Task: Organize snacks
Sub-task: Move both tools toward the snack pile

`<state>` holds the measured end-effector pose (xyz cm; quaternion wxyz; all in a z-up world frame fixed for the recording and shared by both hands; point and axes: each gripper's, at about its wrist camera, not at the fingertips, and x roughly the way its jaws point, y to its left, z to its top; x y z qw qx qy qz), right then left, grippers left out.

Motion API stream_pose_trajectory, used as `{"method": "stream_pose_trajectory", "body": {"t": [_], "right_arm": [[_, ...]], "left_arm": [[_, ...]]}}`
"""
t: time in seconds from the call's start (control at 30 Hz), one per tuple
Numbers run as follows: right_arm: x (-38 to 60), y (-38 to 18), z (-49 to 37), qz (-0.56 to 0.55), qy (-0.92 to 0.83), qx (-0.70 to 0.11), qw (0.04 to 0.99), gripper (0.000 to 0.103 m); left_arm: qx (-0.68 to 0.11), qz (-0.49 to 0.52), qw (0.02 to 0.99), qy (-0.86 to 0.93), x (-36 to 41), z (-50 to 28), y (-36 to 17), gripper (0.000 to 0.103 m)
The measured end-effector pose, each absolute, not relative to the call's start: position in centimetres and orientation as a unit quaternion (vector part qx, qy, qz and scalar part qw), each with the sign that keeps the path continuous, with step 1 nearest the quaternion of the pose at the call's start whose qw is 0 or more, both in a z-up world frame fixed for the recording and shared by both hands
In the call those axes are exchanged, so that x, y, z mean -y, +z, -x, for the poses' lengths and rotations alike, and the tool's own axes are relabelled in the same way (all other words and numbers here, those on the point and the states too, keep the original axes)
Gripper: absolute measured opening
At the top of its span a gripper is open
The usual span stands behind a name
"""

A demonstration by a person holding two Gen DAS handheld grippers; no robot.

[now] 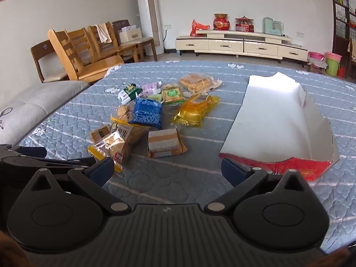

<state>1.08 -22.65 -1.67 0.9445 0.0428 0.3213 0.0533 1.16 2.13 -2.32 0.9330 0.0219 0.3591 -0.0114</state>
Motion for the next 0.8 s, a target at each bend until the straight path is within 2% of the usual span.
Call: {"method": "stream_pose_trajectory", "body": {"t": [0.8], "right_arm": [[23.2, -2.3, -1.0, -0.050, 0.057, -0.337, 0.938, 0.103]], "left_arm": [[-0.375, -0.025, 0.925, -0.055, -2.6, 1.0, -4.3, 0.102]]}}
